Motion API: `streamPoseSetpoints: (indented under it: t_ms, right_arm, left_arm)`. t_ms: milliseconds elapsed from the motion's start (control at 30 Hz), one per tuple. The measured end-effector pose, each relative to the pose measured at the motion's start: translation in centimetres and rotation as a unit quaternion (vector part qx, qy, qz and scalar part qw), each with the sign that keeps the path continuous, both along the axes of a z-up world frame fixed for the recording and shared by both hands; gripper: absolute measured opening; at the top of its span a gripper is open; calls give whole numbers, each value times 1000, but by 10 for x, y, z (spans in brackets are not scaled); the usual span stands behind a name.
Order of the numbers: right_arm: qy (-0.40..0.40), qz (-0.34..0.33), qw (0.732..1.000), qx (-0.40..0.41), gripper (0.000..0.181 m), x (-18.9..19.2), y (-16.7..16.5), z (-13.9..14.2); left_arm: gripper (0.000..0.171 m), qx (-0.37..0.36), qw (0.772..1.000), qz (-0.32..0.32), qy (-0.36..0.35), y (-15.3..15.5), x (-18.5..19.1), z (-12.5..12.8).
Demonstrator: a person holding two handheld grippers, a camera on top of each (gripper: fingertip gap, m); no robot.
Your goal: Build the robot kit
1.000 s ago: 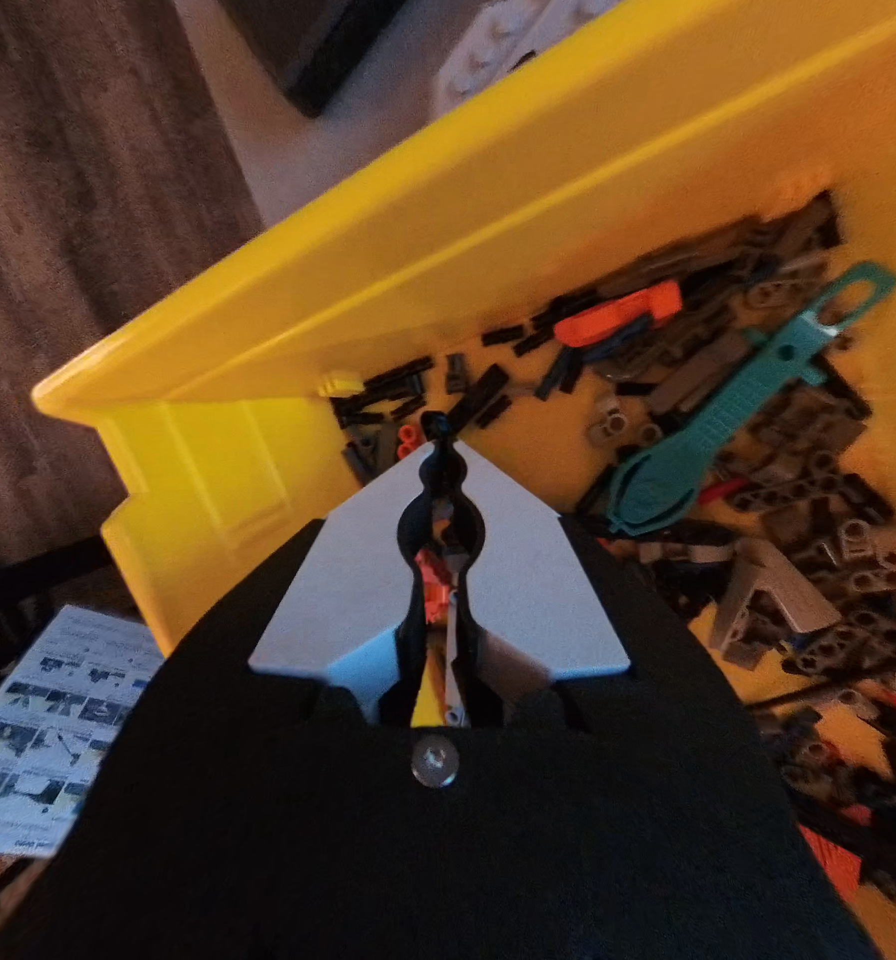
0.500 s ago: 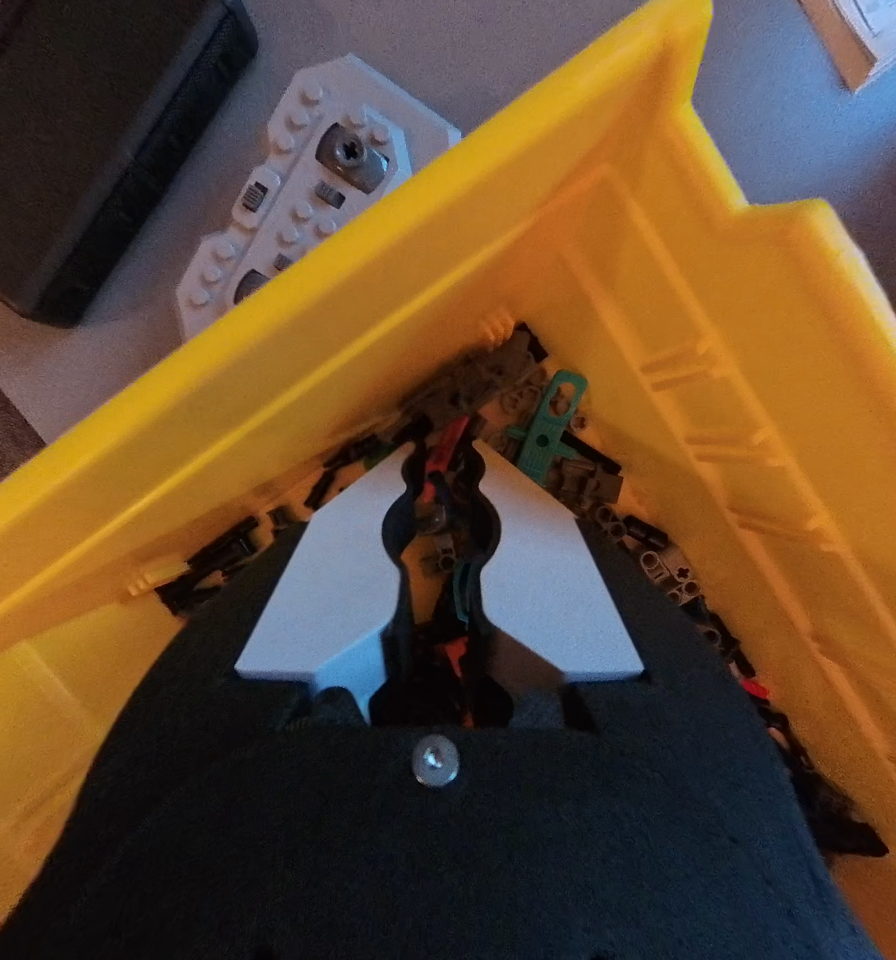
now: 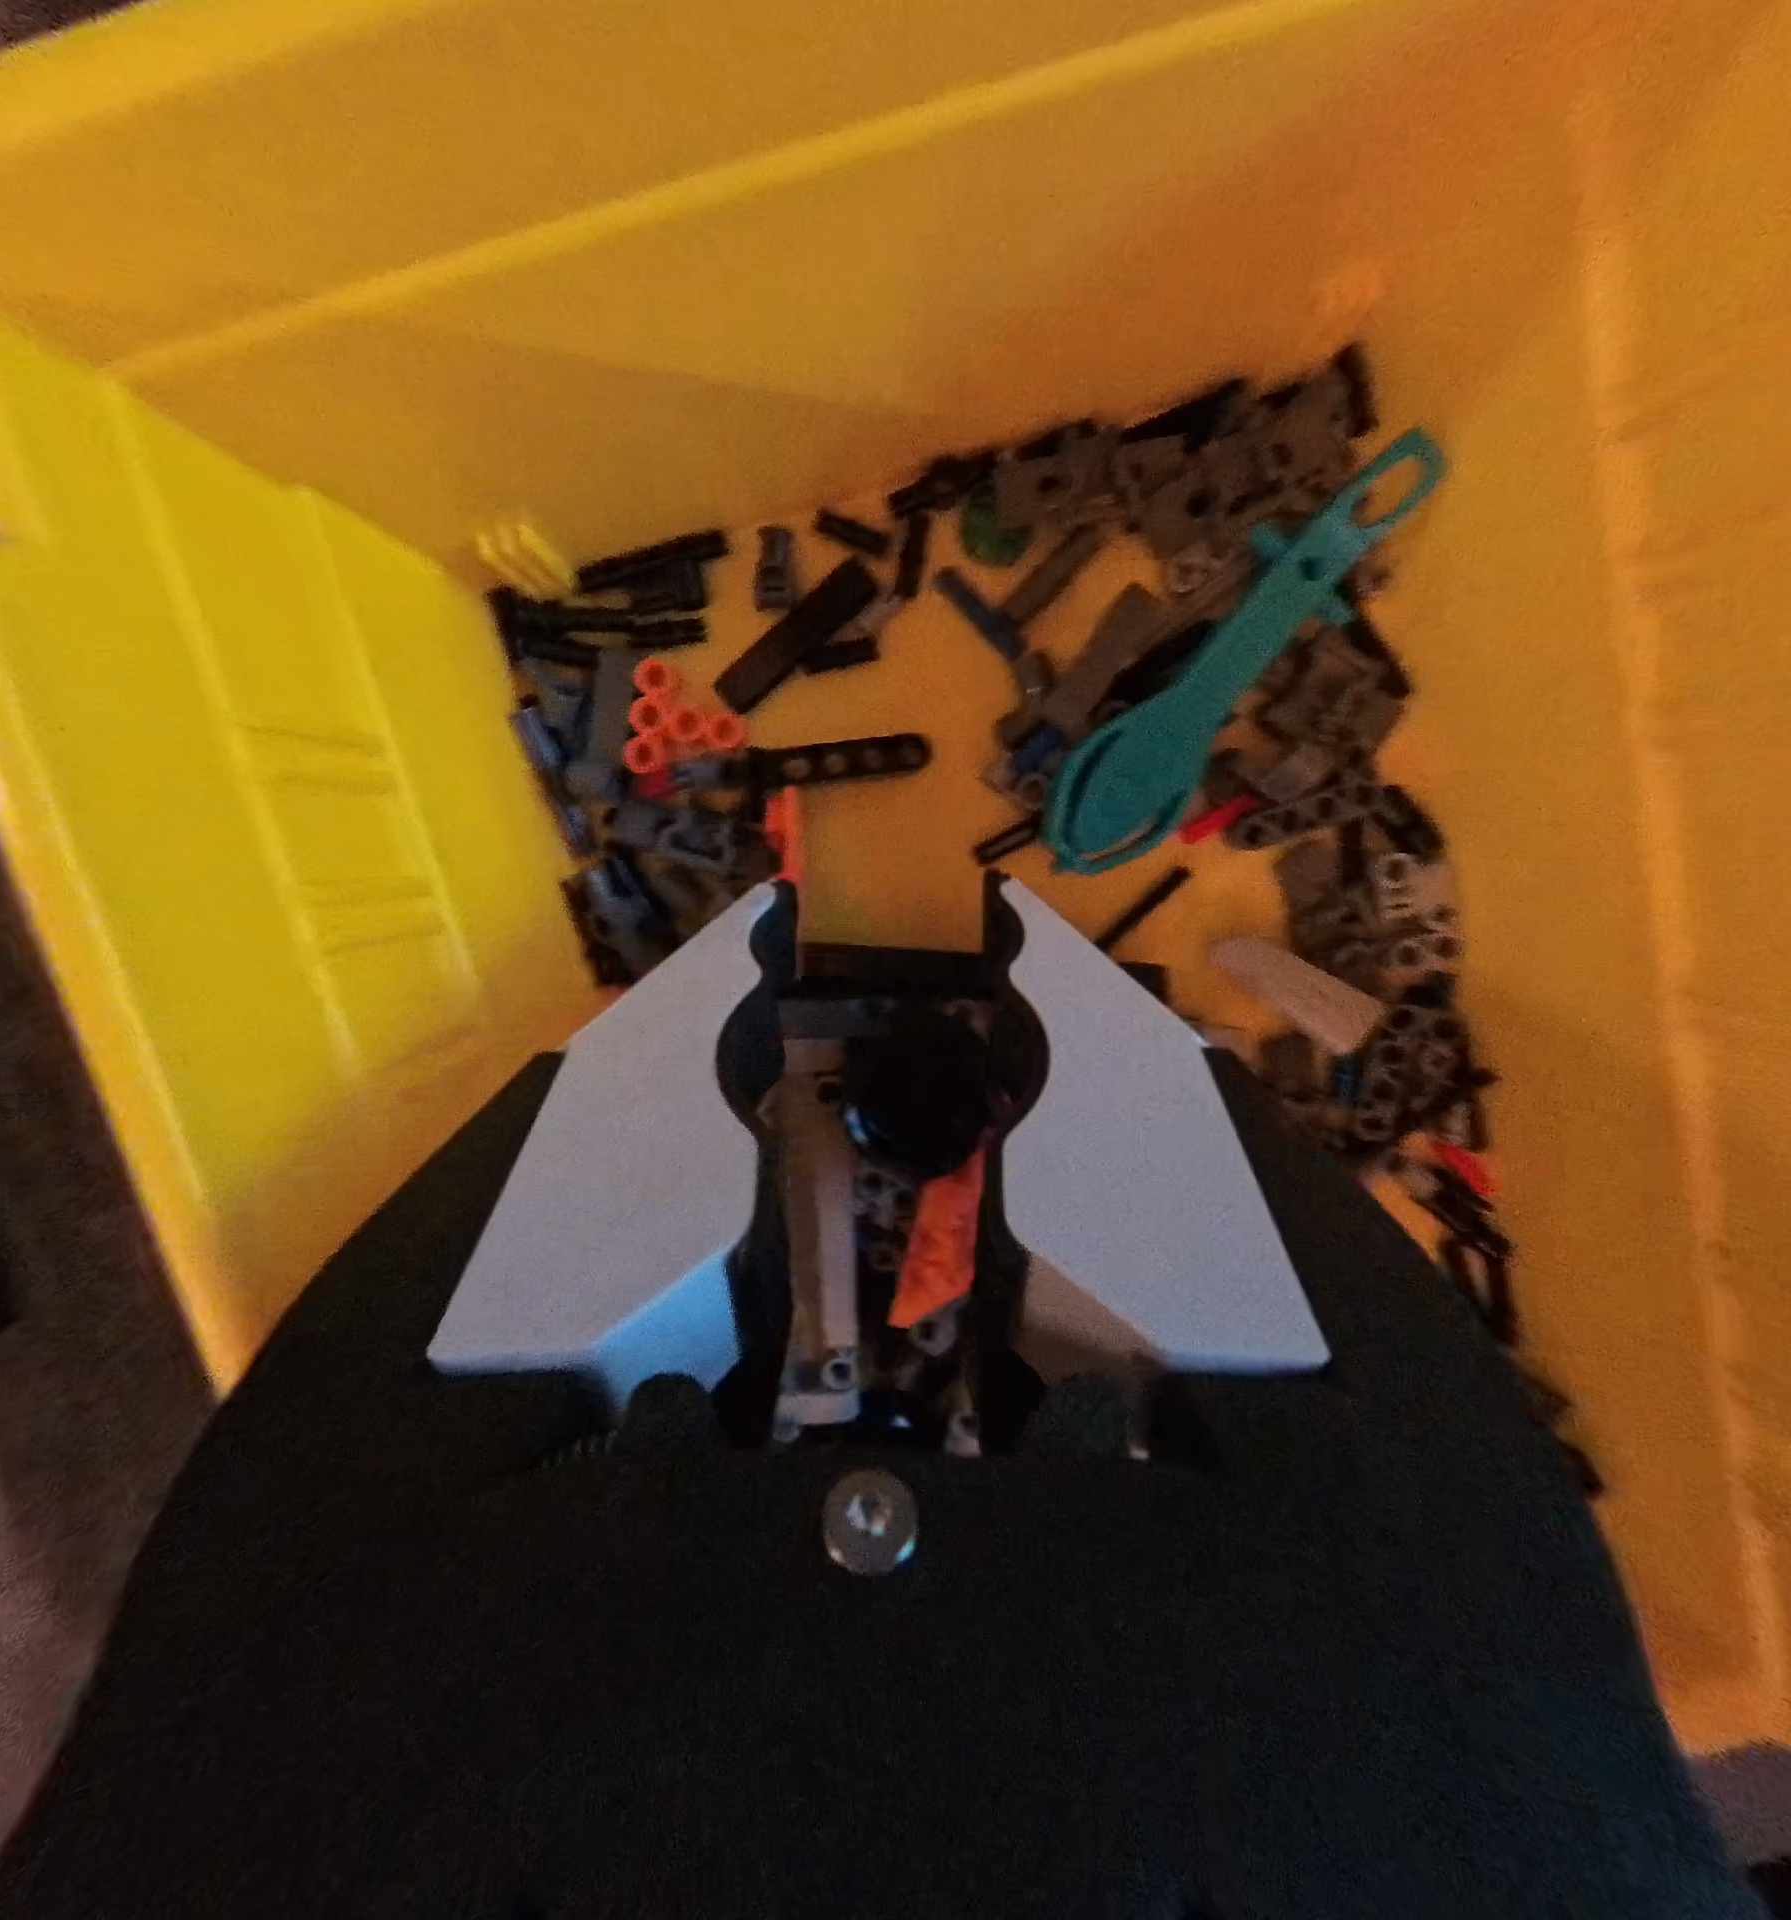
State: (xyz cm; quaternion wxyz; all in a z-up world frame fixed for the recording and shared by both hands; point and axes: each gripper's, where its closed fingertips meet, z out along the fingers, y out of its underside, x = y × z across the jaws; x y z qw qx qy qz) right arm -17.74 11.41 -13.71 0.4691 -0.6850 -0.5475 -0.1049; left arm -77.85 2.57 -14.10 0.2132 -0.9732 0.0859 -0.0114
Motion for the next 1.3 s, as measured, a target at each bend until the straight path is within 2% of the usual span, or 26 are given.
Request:
streamPoseSetpoints:
  t_ms: [67,100,200,267,300,367,400,500,533,600,633,700,833,900,1000,1100,1200,1300]
  right_arm:
    - [-2,-1,1000,1,3,0,0,0]
    - [-3,-1,1000,1,3,0,0,-1]
    - [-4,-5,1000,2,3,0,1,-1]
    - [-7,-10,1000,3,3,2,1,-1]
    - [-9,-13,1000,3,3,4,2,-2]
    - [-13,-17,1000,3,3,6,2,-4]
    - [-16,-19,1000,2,3,7,2,-5]
    - [-22,-24,999,-2,3,10,3,-9]
    - [-23,-24,999,-2,3,10,4,-10]
    - [-23,-25,999,-3,3,9,5,-11]
    - [-24,-25,999,-4,3,9,5,-11]
    - [-28,-26,999,-4,3,9,6,-12]
    - [-35,-28,999,-5,3,9,6,-14]
    - [-37,-28,999,-3,3,9,6,-14]
    - [-36,-30,999,-1,3,9,6,-13]
    - [-38,-30,999,0,3,10,6,-12]
    - [-39,-30,999,4,3,11,6,-11]
    - [-34,-32,999,5,3,13,7,-9]
  left_arm:
    - [37,31,996,-55,-61,0,32,9]
    - [39,44,993,-82,-68,1,43,11]
    - [54,58,987,-147,-10,10,56,1]
    - [55,57,982,-179,22,18,62,-10]
    - [52,53,980,-187,36,22,63,-16]
    - [27,67,979,-192,25,30,71,-15]
    - [26,64,978,-198,21,31,73,-16]
    - [22,49,983,-176,22,30,64,-17]
    - [14,51,985,-162,18,29,59,-15]
    - [13,59,991,-119,16,27,43,-9]
    - [1,61,993,-95,16,25,33,-7]
    - [0,63,996,-52,26,19,13,-3]
    - [0,56,998,-6,17,7,-7,-1]
    - [12,67,998,-17,14,6,-4,6]
    - [25,76,994,-81,-6,3,21,11]
    - [14,73,989,-129,13,3,33,8]
    - [1,36,992,-119,25,2,27,-6]
    - [8,3,995,-99,-4,1,25,-15]
